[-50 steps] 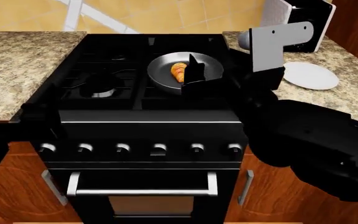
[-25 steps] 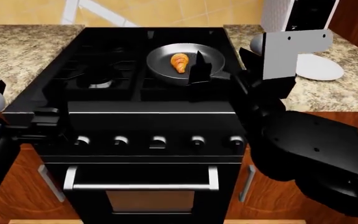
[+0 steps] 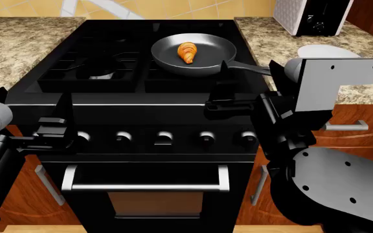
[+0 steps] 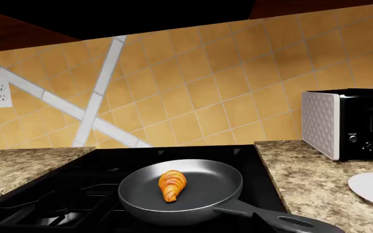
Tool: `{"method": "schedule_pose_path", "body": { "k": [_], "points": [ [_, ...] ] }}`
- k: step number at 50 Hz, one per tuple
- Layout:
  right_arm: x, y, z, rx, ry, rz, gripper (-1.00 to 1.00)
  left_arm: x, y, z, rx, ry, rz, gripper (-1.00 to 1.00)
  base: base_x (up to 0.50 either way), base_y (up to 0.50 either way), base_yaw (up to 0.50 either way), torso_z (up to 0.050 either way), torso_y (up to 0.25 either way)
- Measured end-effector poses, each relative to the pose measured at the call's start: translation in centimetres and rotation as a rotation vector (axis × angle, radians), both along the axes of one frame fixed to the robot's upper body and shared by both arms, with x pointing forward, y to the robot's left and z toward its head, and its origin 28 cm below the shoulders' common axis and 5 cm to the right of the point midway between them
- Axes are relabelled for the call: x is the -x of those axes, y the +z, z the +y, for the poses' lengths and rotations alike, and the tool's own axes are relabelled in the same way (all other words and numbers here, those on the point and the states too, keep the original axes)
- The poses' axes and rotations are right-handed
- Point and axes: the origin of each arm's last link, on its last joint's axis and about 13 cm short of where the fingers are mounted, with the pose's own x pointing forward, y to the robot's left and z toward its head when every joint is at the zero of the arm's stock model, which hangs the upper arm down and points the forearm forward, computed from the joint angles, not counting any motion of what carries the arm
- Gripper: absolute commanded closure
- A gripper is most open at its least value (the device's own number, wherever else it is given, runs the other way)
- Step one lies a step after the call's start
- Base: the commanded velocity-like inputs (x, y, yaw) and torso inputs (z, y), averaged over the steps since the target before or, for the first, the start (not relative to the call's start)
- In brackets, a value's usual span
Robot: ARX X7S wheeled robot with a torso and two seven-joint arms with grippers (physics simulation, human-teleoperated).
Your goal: Pick the croissant and place it on the pan. Then turn on the stove to warm the croissant.
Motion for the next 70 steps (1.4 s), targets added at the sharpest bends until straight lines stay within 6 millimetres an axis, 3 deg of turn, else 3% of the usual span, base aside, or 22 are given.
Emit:
{"method": "schedule_pose_path", "body": {
  "k": [27, 70],
  "points": [
    [0.9, -0.9, -0.2, 0.005, -0.021, -0.002, -1.00, 0.0, -0.6, -0.3, -0.010, -0.012, 0.010, -1.00, 0.00, 0.00, 0.00, -0.050, 0.000],
    [2.0, -2.5, -2.3, -0.020, -0.089, 0.041, -1.00, -0.2, -0.4, -0.9, -0.012, -0.027, 0.014, -1.00, 0.00, 0.00, 0.00, -0.050, 0.000]
  ]
}}
